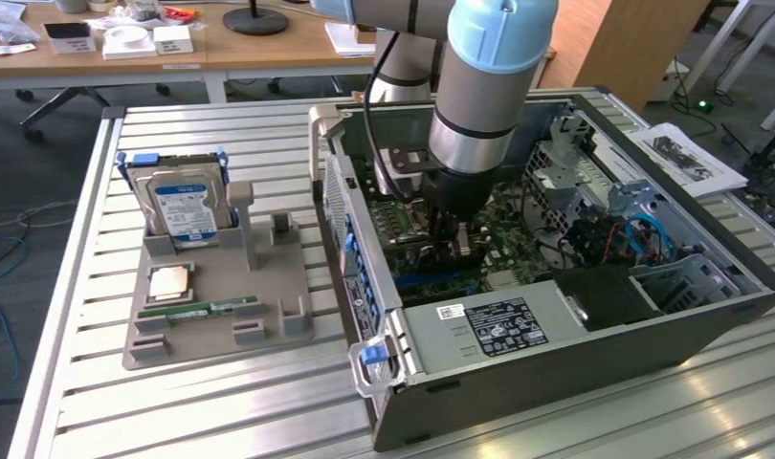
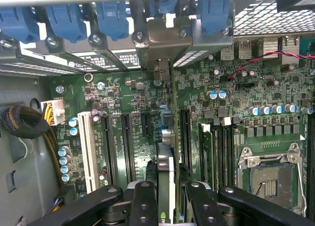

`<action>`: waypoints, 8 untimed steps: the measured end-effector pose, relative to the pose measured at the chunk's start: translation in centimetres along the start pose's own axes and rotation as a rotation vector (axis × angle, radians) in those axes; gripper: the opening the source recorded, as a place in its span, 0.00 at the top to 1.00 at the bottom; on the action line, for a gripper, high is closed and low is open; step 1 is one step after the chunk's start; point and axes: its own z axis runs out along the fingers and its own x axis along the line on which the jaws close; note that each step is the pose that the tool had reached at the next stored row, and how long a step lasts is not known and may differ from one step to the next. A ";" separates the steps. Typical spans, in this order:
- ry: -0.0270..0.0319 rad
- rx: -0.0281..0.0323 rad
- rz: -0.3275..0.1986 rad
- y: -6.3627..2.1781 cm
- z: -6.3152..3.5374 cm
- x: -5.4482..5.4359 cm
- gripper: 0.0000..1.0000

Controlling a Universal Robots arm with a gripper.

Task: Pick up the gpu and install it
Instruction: 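Insert the gpu into the slot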

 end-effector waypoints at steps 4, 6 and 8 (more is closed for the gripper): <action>0.0002 0.0006 0.000 0.02 0.01 0.0 0.73; -0.0001 0.0008 0.000 0.04 0.02 0.0 0.73; -0.0002 0.0012 0.000 0.06 0.02 0.0 0.73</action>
